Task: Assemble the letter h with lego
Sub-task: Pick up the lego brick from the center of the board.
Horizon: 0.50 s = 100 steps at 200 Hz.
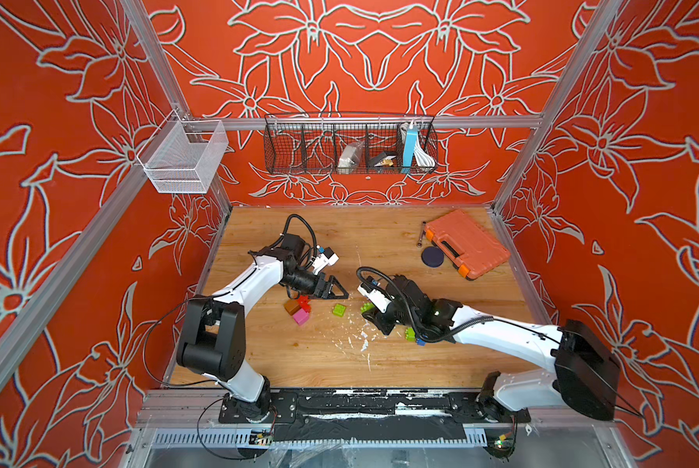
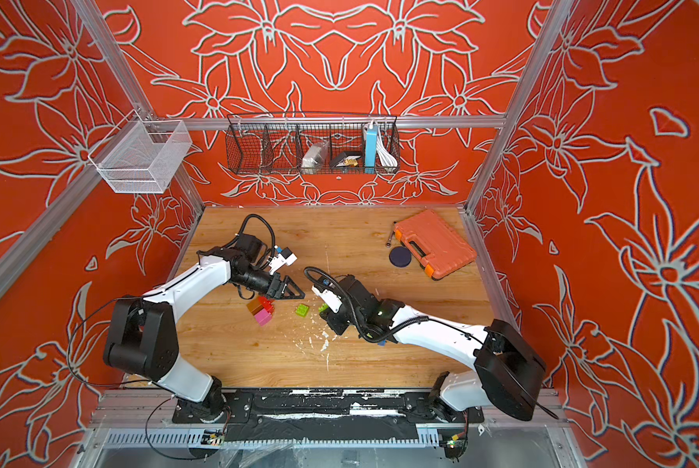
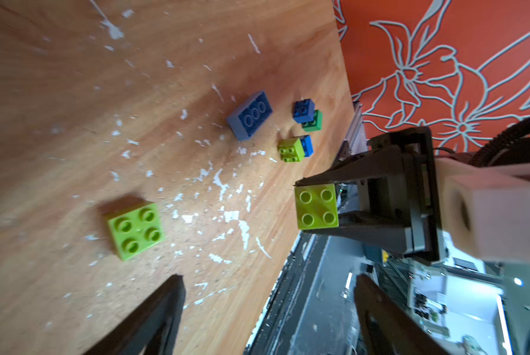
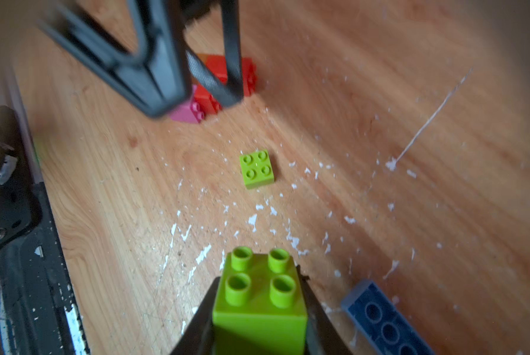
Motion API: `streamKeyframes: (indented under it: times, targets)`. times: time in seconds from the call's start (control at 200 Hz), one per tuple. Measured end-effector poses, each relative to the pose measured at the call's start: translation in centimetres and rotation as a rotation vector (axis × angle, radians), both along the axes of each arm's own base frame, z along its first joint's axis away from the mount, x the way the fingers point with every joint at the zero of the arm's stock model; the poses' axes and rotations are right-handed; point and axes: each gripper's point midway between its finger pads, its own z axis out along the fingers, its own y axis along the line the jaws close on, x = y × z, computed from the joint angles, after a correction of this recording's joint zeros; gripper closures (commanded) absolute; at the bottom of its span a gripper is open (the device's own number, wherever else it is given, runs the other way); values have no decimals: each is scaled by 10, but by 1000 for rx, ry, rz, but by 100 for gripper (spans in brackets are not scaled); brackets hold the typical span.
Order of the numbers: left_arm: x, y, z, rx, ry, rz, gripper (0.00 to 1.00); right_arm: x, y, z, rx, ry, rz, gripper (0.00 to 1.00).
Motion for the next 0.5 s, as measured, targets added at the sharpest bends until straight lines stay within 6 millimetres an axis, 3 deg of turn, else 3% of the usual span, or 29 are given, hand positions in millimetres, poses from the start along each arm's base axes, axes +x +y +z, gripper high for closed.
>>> streamKeyframes:
  times: [0.21, 0.5]
  targets:
    - [-13, -14, 6, -90, 142, -18, 20, 1, 21, 23, 93, -100, 97, 71]
    - [-20, -23, 11, -137, 245, -22, 35, 0, 39, 14, 76, -114, 158, 71]
